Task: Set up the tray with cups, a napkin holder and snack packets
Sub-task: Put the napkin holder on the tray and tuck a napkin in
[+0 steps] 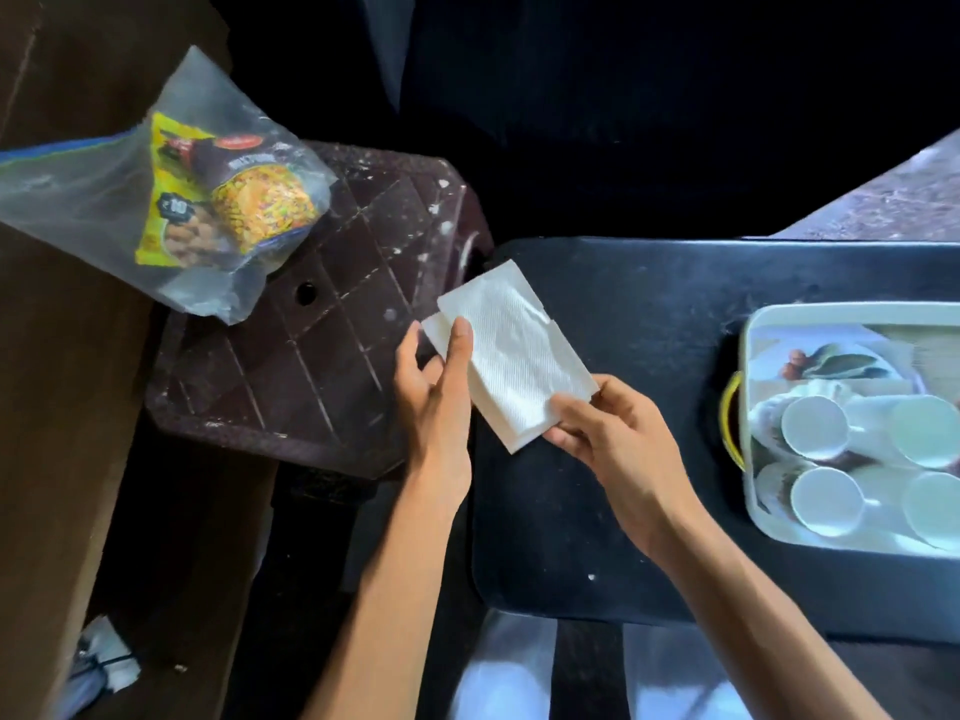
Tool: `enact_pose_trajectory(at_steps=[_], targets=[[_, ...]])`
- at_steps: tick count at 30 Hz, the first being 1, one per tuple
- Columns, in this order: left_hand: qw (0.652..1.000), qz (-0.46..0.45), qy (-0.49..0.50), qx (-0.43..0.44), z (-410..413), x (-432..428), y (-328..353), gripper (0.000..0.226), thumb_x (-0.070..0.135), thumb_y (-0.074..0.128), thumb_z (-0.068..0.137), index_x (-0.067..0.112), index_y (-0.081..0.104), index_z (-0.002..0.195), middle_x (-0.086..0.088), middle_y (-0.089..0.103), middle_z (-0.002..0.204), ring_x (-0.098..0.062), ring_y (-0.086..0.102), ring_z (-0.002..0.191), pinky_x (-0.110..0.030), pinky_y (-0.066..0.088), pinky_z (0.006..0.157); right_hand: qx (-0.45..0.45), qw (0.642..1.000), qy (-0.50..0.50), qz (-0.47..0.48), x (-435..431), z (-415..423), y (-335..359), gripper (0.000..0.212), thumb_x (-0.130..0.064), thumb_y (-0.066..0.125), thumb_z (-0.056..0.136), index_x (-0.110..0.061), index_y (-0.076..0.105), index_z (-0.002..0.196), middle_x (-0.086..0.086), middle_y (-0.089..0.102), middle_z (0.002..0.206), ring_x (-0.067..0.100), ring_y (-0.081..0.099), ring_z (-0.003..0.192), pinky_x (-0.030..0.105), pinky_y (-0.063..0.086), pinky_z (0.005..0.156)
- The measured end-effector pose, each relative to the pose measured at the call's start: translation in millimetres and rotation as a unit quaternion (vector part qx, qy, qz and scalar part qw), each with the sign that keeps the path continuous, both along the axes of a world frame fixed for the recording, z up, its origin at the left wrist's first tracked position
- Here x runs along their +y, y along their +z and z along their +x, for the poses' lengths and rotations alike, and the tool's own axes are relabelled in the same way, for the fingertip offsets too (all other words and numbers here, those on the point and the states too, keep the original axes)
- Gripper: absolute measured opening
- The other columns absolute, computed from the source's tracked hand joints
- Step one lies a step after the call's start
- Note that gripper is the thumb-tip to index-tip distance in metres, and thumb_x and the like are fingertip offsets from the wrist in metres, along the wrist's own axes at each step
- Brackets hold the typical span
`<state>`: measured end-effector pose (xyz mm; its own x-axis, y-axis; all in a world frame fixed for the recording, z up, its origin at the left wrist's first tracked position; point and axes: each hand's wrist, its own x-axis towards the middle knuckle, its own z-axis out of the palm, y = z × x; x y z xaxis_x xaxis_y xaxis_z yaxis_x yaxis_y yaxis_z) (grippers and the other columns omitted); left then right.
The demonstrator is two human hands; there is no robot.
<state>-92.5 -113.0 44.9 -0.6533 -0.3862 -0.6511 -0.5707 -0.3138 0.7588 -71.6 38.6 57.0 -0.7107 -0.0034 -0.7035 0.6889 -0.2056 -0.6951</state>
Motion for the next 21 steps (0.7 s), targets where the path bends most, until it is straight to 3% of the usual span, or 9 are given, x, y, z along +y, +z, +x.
enact_pose_trajectory(at_steps=[4,7,9,12,14,16,18,21], targets=[[0.999,-0.025,-0.042,0.017,3.0,42.6,7.9,0.061,0.019,0.079,0.087,0.026,0.053,0.142,0.001,0.077,0.111,-0.007,0.075,0.100,-0.031,0.057,0.091,0.012,0.998,0.004,0.057,53.2,28.8,7.6,0.010,-0.022,0.068,0.085,-0.024,0.072,0.094,0.002,0.076,0.100,0.022,0.073,0.098,0.034,0.060,0.084],[0.992,-0.026,-0.119,0.029,6.9,87.3,15.7,0.037,0.014,0.077,0.089,0.020,0.065,0.124,-0.003,0.079,0.104,-0.016,0.077,0.099,-0.034,0.061,0.089,0.042,0.994,-0.007,0.102,96.1,45.1,15.5,0.011,-0.029,0.070,0.091,-0.025,0.071,0.101,-0.002,0.076,0.097,0.015,0.072,0.090,0.030,0.060,0.078],[0.984,-0.031,-0.170,0.050,9.5,120.9,20.4,0.023,0.013,0.075,0.091,0.020,0.069,0.112,-0.001,0.080,0.099,-0.013,0.077,0.093,-0.029,0.061,0.083,0.066,0.983,-0.002,0.172,128.2,53.3,21.1,0.009,-0.029,0.071,0.091,-0.027,0.070,0.100,-0.006,0.076,0.091,0.011,0.069,0.077,0.027,0.058,0.072],[0.966,-0.064,-0.229,0.097,6.3,172.5,27.3,0.027,0.014,0.076,0.090,0.023,0.068,0.115,0.000,0.078,0.102,-0.003,0.075,0.087,-0.016,0.058,0.074,0.103,0.960,-0.019,0.258,181.1,63.2,28.7,0.005,-0.023,0.071,0.091,-0.027,0.070,0.093,-0.010,0.074,0.082,0.001,0.064,0.066,0.018,0.051,0.061],[0.947,-0.088,-0.280,0.128,-1.5,205.5,30.9,0.034,0.015,0.078,0.089,0.024,0.065,0.119,0.003,0.076,0.098,0.000,0.073,0.084,-0.014,0.057,0.074,0.115,0.941,-0.038,0.315,215.8,69.6,33.7,0.008,-0.021,0.071,0.091,-0.029,0.070,0.091,-0.014,0.072,0.082,0.002,0.065,0.069,0.019,0.052,0.058],[0.905,-0.137,-0.365,0.170,-13.0,238.9,33.2,0.034,0.016,0.080,0.087,0.023,0.068,0.119,0.006,0.074,0.094,-0.003,0.071,0.083,-0.016,0.057,0.075,0.127,0.914,-0.063,0.379,249.5,77.4,38.9,0.013,-0.023,0.071,0.090,-0.035,0.068,0.088,-0.022,0.071,0.085,0.002,0.065,0.070,0.017,0.051,0.056],[0.841,-0.196,-0.459,0.210,-25.3,273.7,36.8,0.030,0.021,0.081,0.086,0.022,0.073,0.114,0.007,0.075,0.093,-0.007,0.069,0.080,-0.023,0.060,0.075,0.134,0.886,-0.094,0.434,281.0,85.7,42.7,0.013,-0.026,0.071,0.090,-0.038,0.068,0.090,-0.026,0.070,0.087,-0.002,0.060,0.065,0.010,0.043,0.054],[0.754,-0.240,-0.543,0.281,-39.5,329.5,44.1,0.020,0.028,0.078,0.085,0.022,0.077,0.105,0.008,0.077,0.092,-0.010,0.070,0.083,-0.035,0.060,0.075,0.135,0.855,-0.157,0.476,323.6,96.6,43.0,0.010,-0.023,0.071,0.091,-0.032,0.070,0.094,-0.019,0.071,0.086,-0.001,0.058,0.064,0.013,0.045,0.059]])
